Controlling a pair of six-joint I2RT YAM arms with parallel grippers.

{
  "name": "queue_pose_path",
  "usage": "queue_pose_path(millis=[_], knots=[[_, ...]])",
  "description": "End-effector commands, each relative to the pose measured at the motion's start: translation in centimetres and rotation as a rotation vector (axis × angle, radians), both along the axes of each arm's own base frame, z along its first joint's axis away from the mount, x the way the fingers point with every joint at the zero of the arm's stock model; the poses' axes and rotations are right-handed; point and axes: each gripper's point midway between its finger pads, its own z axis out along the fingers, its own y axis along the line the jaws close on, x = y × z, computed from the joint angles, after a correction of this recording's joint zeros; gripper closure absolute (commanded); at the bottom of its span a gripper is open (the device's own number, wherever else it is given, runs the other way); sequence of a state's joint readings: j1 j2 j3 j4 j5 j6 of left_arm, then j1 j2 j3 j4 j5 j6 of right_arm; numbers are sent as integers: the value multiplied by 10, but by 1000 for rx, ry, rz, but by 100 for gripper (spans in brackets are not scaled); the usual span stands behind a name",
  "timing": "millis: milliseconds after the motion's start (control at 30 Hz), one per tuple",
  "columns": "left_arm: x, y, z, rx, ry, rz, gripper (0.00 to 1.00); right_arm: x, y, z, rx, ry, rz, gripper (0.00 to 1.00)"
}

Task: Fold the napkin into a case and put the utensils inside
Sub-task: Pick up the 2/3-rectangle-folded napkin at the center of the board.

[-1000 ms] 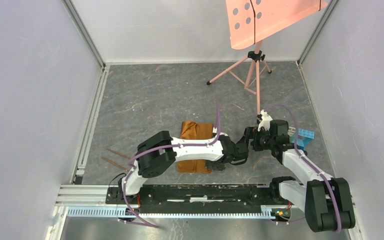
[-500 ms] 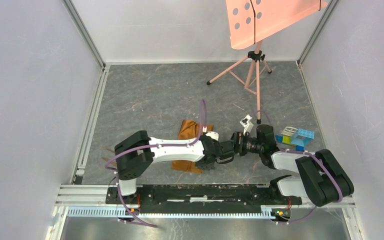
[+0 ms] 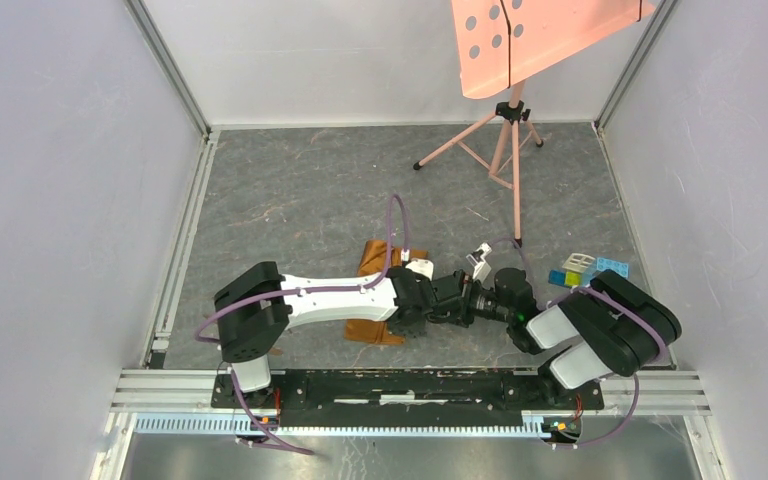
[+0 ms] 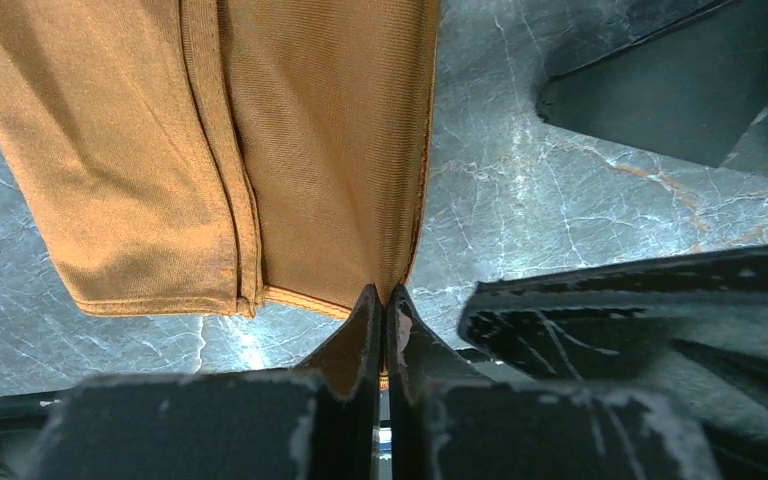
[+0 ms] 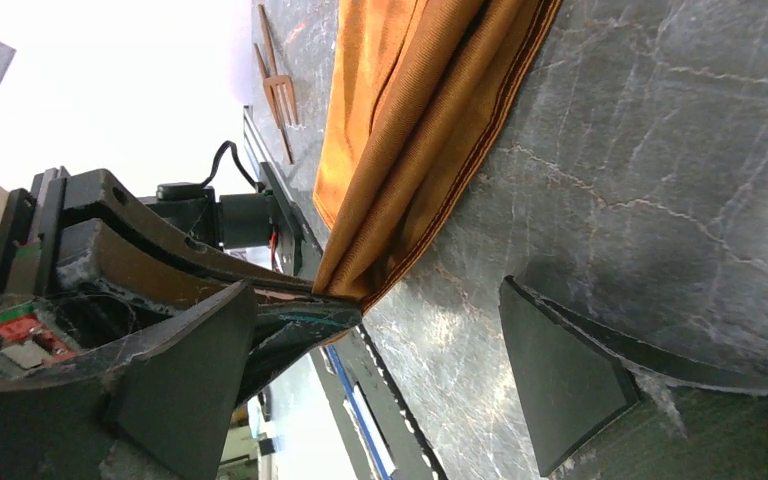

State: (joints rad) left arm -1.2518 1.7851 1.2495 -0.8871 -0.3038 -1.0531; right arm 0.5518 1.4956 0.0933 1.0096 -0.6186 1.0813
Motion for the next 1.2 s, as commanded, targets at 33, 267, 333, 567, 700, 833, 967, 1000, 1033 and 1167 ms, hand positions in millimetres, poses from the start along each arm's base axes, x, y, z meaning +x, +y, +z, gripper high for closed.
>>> queue_pose_path(millis=[33,267,333,567,700,833,967,1000,1033,1167], knots=[[4,-2,18,-48,-25,-38,98,18,13,5,14,19,-94,2],[4,-1,21,-59,-23,-39,98,25,28,1,31,69,-120,2],[4,0,21,-61,-28,-38,98,30,30,1,32,72,-132,2],[3,1,21,-70,-27,-38,98,43,38,0,56,84,-152,10],[2,3,23,-76,-29,-36,98,49,39,-2,58,69,-164,20],[2,5,22,-77,-32,-35,98,61,33,-5,45,37,-184,31],[1,4,22,-88,-31,-37,98,72,32,-10,39,23,-182,42],[1,3,22,-89,-30,-37,98,74,31,-10,40,21,-186,43],[2,2,22,-90,-29,-38,98,77,30,-12,38,18,-191,44],[1,1,22,-93,-29,-39,98,86,30,-13,42,10,-194,50]])
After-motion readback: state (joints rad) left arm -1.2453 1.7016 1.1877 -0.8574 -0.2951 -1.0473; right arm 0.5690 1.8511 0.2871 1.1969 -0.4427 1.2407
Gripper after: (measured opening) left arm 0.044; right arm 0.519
